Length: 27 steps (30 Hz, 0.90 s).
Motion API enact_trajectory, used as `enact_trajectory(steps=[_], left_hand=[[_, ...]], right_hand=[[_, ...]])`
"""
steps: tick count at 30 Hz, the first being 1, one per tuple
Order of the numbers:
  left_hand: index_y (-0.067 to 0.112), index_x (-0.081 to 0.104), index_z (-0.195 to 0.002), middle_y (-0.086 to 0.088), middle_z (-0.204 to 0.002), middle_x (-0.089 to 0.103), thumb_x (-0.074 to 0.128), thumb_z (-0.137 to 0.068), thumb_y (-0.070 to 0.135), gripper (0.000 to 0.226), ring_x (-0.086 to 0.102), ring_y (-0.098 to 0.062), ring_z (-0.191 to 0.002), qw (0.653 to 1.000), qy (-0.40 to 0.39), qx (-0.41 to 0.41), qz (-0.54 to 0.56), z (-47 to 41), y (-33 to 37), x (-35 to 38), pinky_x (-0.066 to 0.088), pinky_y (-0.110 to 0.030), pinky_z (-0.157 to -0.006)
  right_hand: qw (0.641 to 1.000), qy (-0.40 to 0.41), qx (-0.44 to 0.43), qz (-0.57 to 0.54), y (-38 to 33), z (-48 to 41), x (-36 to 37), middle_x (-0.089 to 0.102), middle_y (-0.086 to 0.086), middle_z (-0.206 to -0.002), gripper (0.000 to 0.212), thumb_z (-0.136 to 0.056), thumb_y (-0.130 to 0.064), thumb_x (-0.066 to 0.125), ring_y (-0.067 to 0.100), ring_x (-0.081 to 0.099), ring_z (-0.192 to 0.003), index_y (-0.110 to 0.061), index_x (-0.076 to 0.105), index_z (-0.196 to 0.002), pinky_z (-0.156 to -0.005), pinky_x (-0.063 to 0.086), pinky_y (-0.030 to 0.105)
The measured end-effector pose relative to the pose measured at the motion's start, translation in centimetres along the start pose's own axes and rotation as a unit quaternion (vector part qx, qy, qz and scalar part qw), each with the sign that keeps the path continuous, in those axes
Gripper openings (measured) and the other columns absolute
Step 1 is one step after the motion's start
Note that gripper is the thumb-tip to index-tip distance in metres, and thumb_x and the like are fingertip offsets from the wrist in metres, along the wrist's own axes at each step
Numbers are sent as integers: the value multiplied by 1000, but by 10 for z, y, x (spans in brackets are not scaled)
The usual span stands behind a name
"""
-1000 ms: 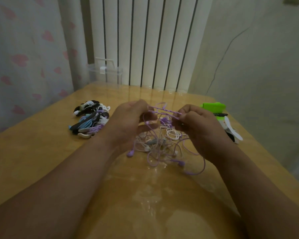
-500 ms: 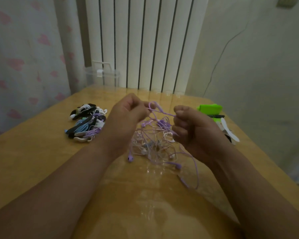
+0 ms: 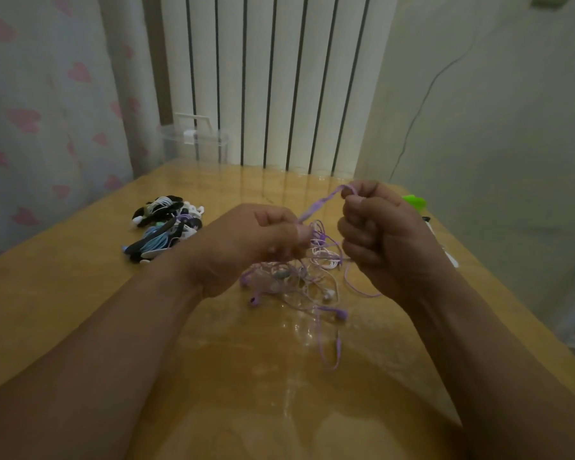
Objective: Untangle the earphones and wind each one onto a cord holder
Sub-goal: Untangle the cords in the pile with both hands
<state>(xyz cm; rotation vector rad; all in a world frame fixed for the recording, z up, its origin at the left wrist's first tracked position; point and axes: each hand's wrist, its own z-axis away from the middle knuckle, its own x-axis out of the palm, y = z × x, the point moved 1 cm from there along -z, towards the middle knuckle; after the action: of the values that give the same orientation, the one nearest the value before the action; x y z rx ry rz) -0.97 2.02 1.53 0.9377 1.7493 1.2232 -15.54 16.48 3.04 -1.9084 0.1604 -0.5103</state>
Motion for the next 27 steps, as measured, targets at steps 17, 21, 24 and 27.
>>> enact_trajectory(steps=[17,21,24,27], left_hand=[[12,66,-67,-15,-96,70,61,-94,22,29,70,-29,-97,974,-2,9,225,3,14,-17,55,-54,-103],[11,66,-66,-13,-93,73,61,-94,19,29,70,-27,-107,945,44,15,323,19,25,-28,42,-55,-117],[14,72,-66,-5,-78,71,58,-96,26,35,69,-21,-96,927,70,8,369,40,39,-32,48,-52,-110],[15,75,-67,-5,-86,74,60,-95,28,35,68,-19,-100,931,83,-3,355,59,43,-35,51,-51,-106]], right_hand=[[996,64,-16,60,-18,-11,-2,20,2,-65,16,-103,-18,60,13,21,-52,-10,73,-108,-46,24,24],[975,16,74,207,-43,-1,4,34,0,-57,16,-99,-8,65,9,23,-45,2,70,-110,-38,21,20],[905,-4,74,420,-53,15,16,55,-4,-55,14,-98,-16,70,8,39,-44,-5,77,-103,-42,33,20],[925,77,12,372,-55,26,26,56,0,-61,20,-103,-26,64,12,60,-62,-13,79,-104,-69,58,30]])
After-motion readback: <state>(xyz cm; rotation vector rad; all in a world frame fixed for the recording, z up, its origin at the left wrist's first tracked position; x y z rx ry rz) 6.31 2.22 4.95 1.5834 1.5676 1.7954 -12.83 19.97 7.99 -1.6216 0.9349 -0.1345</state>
